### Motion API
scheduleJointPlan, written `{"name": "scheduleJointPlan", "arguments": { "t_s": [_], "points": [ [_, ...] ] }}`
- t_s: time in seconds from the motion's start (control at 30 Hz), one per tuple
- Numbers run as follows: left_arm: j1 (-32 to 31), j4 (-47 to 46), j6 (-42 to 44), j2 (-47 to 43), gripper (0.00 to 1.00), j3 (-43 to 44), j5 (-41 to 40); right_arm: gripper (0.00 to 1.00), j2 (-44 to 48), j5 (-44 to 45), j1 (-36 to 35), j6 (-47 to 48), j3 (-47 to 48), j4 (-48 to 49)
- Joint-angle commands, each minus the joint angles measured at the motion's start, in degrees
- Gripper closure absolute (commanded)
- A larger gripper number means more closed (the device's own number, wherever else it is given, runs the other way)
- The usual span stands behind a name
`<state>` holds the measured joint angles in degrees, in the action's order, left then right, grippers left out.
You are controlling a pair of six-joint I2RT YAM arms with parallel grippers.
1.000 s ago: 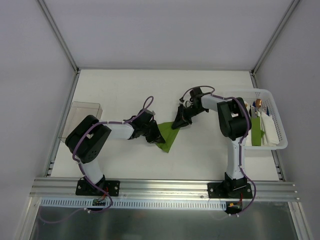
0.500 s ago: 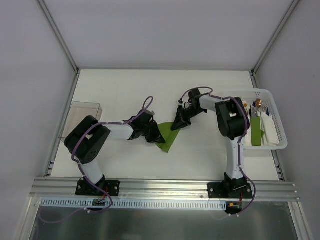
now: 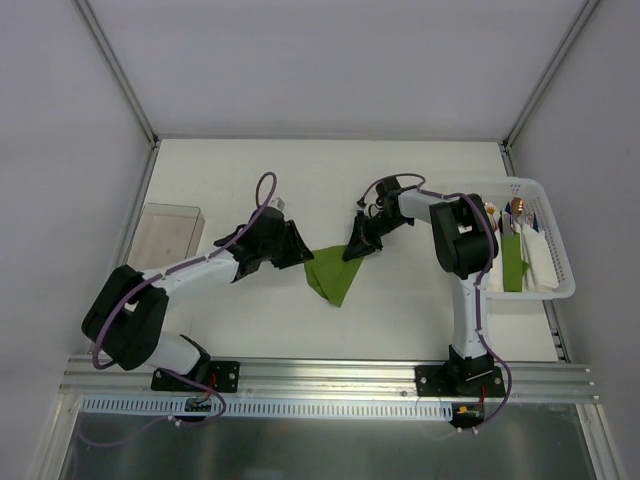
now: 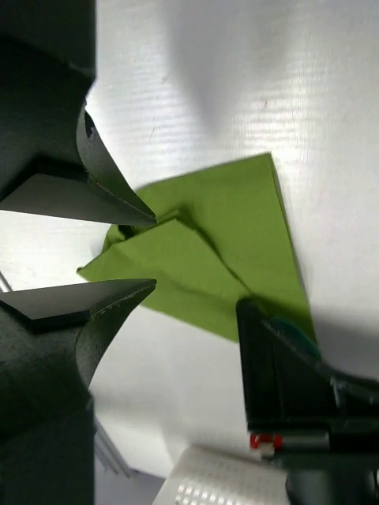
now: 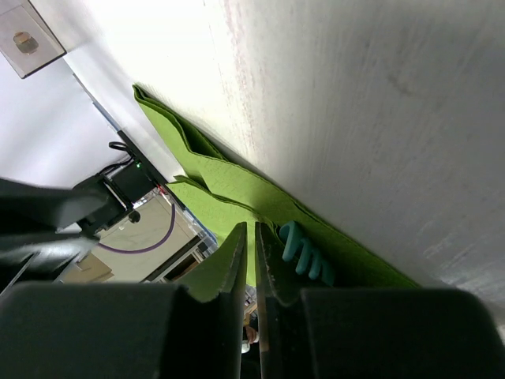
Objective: Place the utensils on the paper napkin and roll it up
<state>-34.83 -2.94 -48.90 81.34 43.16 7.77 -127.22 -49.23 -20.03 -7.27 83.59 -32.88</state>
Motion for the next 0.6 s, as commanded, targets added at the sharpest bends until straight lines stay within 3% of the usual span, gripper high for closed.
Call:
{"name": "scheduleJointPlan", "arguments": {
  "t_s": [0.0,0.57],
  "points": [
    [0.29,6.98,3.64,3.38,0.66,3.51,-5.22,0.89,-1.19,3.71,0.08,1.03,1.13,-1.66],
    [0.2,9.71,5.57,20.08,0.65,14.15,-6.63,0.9,-1.72,4.5,-0.01,1.2,1.93,-2.8]
  ]
}}
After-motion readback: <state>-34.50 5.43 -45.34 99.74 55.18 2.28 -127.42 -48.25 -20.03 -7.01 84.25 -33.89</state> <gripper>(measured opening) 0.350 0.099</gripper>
